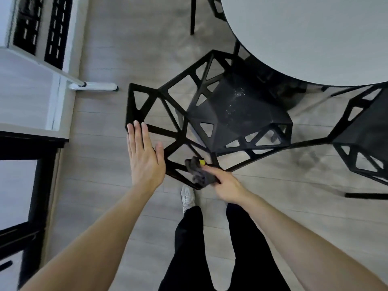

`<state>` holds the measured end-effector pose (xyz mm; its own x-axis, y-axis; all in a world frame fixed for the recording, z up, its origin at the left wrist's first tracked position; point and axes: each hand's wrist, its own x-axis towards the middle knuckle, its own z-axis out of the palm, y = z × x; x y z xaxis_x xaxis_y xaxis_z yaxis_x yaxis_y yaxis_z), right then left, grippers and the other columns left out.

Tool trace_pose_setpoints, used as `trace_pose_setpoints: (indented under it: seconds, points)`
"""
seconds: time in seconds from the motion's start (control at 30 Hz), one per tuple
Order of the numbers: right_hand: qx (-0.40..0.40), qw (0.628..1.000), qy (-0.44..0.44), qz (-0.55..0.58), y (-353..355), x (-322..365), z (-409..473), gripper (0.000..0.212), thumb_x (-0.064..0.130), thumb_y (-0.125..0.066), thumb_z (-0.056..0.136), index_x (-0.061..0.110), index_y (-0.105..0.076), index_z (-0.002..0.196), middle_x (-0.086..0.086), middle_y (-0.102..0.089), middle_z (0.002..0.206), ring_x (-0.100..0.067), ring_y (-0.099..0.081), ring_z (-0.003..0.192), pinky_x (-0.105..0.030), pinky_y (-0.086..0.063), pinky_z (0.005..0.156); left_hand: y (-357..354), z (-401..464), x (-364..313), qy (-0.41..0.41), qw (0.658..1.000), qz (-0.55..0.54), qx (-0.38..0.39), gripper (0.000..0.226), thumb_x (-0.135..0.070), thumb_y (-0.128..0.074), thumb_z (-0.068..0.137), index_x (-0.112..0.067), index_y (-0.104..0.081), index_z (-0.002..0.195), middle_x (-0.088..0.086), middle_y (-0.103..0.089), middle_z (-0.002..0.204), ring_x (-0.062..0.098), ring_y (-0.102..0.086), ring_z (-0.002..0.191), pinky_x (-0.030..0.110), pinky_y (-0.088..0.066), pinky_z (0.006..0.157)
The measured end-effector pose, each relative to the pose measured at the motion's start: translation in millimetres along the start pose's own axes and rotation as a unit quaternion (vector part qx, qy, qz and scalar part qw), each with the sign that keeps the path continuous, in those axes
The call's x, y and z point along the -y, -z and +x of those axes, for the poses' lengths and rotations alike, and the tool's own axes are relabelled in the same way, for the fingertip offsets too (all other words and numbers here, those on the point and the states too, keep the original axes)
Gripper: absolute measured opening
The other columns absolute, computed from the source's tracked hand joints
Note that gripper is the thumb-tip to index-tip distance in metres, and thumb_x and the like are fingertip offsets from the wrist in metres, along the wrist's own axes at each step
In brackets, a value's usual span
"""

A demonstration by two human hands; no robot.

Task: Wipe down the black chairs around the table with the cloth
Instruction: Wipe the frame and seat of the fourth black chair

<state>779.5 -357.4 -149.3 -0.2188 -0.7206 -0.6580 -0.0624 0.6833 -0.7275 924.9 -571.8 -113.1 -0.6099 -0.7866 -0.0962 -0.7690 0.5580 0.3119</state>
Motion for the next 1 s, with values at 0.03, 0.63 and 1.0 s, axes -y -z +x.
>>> trace_pose_setpoints:
  seconds: [0.03,0.63,1.0]
  points:
    - [-0.005,0.999,-0.036,0.007,7.4,-16.0,-5.3,0.063,0.003,-0.055,0.103,0.045,-0.053,0.15,0.005,-0.061,0.151,-0.011,-0.056,0.134,-0.024,-0.039,0.116,-1.9,-0.5,-0.6,-0.002,1.0,-0.002,-0.012,0.066,-0.04,-0.027,0.117,-0.009,-0.007,0.172,0.009,0.003,0.182,0.023,0.014,0.167,0.054,-0.006,0.136]
    - [0.022,0.985,0.152,0.079,-41.9,48.1,-17.5,0.066,0.001,-0.061,0.098,0.05,-0.059,0.142,0.02,-0.05,0.159,0.007,-0.037,0.15,-0.018,-0.031,0.123,-8.8,29.4,11.0,0.128,0.972,-0.122,-0.156,0.059,-0.034,-0.034,0.118,-0.024,-0.016,0.173,-0.001,-0.007,0.182,0.013,-0.001,0.168,0.045,-0.016,0.136]
    - [-0.073,0.976,0.144,0.143,-20.8,111.5,82.7,0.048,0.011,-0.063,0.104,0.034,-0.059,0.146,0.012,-0.067,0.139,0.0,-0.058,0.131,-0.03,-0.047,0.115,15.4,62.8,36.3,0.284,0.898,-0.286,-0.176,0.057,-0.049,-0.023,0.112,-0.042,-0.031,0.168,-0.011,-0.041,0.171,0.013,-0.038,0.156,0.038,-0.024,0.132]
